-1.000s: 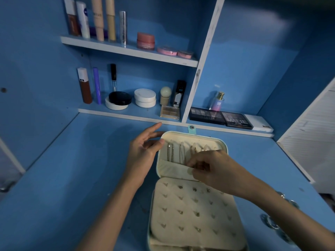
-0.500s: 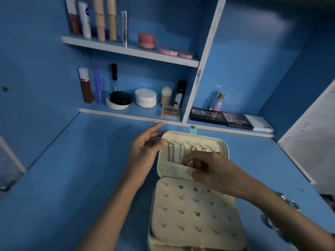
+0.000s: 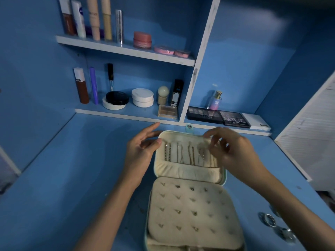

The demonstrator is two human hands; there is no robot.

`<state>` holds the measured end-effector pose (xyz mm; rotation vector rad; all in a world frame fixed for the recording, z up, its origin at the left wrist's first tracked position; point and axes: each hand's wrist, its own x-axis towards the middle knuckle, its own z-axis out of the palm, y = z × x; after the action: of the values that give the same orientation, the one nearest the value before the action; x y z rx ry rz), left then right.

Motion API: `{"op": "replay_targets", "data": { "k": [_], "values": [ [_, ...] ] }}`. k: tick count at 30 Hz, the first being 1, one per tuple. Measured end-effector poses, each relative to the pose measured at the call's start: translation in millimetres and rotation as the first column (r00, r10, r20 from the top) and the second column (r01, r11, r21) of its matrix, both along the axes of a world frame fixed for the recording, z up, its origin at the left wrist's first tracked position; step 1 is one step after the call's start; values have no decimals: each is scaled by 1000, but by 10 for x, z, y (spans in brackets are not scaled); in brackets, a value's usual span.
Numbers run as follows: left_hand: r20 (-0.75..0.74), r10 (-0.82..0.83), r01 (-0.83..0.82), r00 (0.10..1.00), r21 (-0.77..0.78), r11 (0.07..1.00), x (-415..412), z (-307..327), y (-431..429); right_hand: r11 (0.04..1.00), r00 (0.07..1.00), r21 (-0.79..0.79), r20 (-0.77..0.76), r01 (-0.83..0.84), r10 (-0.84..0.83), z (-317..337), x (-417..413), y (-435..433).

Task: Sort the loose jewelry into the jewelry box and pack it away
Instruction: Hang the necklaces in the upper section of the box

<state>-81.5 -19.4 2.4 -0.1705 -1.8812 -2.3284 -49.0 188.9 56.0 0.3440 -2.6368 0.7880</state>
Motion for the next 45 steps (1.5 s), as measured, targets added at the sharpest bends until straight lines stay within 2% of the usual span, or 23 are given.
{"op": "replay_targets", "data": {
  "k": [2, 3, 5, 7, 15, 18, 22, 26, 30, 33, 37, 40, 45],
  "values": [
    [3, -4, 4, 1000, 5, 1000, -3, -3, -2, 993, 993, 3, 3, 120, -120, -23, -74, 122],
    [4, -12, 12, 1000, 9, 1000, -2, -2, 0, 990, 986, -18, 95, 141, -139, -32, -104, 176],
    [4, -49, 49, 999, 17, 999, 7, 4, 7, 972, 928, -182, 365, 147, -72, -23, -134, 232],
    [7, -91, 91, 996, 21, 996, 28, 15, 21, 923, 872, -355, 487, 151, 44, -35, -125, 247],
    [8, -22, 22, 1000, -12, 1000, 5, 16, 69, 799, 925, -572, 376, 187, 52, -134, -190, 206],
    [-38, -8, 5, 999, -80, 997, -10, 20, 67, 759, 930, -618, 365, 203, 50, -175, -218, 186],
    [-154, 71, -108, 986, -246, 963, -34, 21, 99, 790, 932, -592, 355, 162, 75, -161, -169, 179],
    [-242, 147, -230, 959, -362, 903, -72, 29, 166, 812, 893, -573, 417, 111, 172, -107, -130, 147],
    [-246, 161, -249, 956, -387, 888, -50, 65, 200, 821, 904, -535, 424, 198, 59, -89, -167, 92],
    [-198, 115, -185, 973, -385, 904, -29, 113, 189, 804, 912, -550, 409, 228, 22, -67, -207, 38],
    [-27, -43, 33, 999, -289, 957, 4, 169, 172, 768, 914, -598, 403, 231, 39, -44, -246, -13],
    [-21, -44, 35, 999, -319, 947, 13, 161, 177, 803, 917, -553, 398, 221, 22, -59, -238, 3],
    [-18, 42, -46, 999, -319, 947, -11, 150, 215, 911, 914, -402, 397, 91, 84, -49, -209, 24]
  ]
}}
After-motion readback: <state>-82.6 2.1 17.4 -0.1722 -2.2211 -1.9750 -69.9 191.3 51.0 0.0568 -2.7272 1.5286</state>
